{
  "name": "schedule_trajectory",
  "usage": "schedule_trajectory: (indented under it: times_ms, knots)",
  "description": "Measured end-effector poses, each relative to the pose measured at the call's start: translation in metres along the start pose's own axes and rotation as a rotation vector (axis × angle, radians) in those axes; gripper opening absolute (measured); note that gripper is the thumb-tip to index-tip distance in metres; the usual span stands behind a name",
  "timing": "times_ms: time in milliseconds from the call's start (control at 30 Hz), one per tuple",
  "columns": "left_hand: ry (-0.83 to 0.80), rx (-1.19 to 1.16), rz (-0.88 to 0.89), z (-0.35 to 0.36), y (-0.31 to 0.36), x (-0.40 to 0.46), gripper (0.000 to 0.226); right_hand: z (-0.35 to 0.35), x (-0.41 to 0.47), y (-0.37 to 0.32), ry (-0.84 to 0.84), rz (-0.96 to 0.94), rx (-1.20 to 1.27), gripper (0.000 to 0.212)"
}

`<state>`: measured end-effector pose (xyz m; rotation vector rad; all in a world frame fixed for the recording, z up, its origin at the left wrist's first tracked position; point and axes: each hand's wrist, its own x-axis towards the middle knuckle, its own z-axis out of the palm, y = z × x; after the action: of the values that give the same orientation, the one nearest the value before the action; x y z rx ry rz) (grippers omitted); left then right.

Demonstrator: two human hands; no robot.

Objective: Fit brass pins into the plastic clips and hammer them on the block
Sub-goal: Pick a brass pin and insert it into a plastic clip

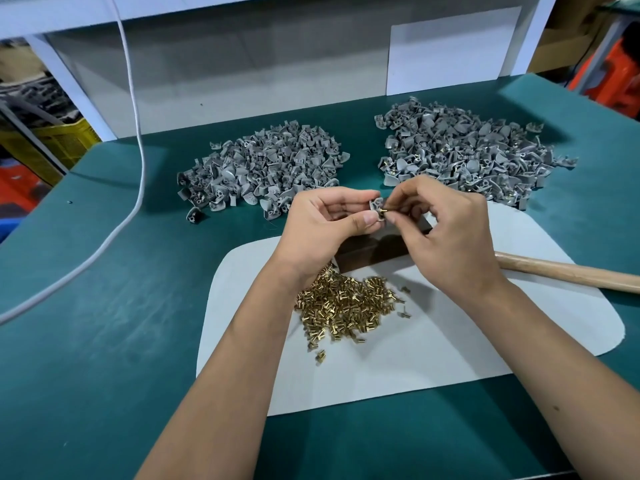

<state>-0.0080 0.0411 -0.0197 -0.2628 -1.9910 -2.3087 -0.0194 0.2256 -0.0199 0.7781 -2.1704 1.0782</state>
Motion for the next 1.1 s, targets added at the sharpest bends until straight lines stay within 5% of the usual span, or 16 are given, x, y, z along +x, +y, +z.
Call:
schedule_trajectory:
  times_ms: [267,533,1100]
  knots:
    - [0.007,0.052,-0.027,0.002,0.003,-0.002,0.021,-0.001,0.003,0.001,-0.008,-0.039,-0.053,0.008]
    - [0.094,0.265,0.202,0.019,-0.001,-0.002,0.035,0.0,0.005,0.003,0.035,0.087,0.014,0.003]
    - [0.186,0.223,0.146,0.028,-0.001,-0.002,0.031,0.003,0.003,-0.007,0.066,0.178,-0.01,0.003]
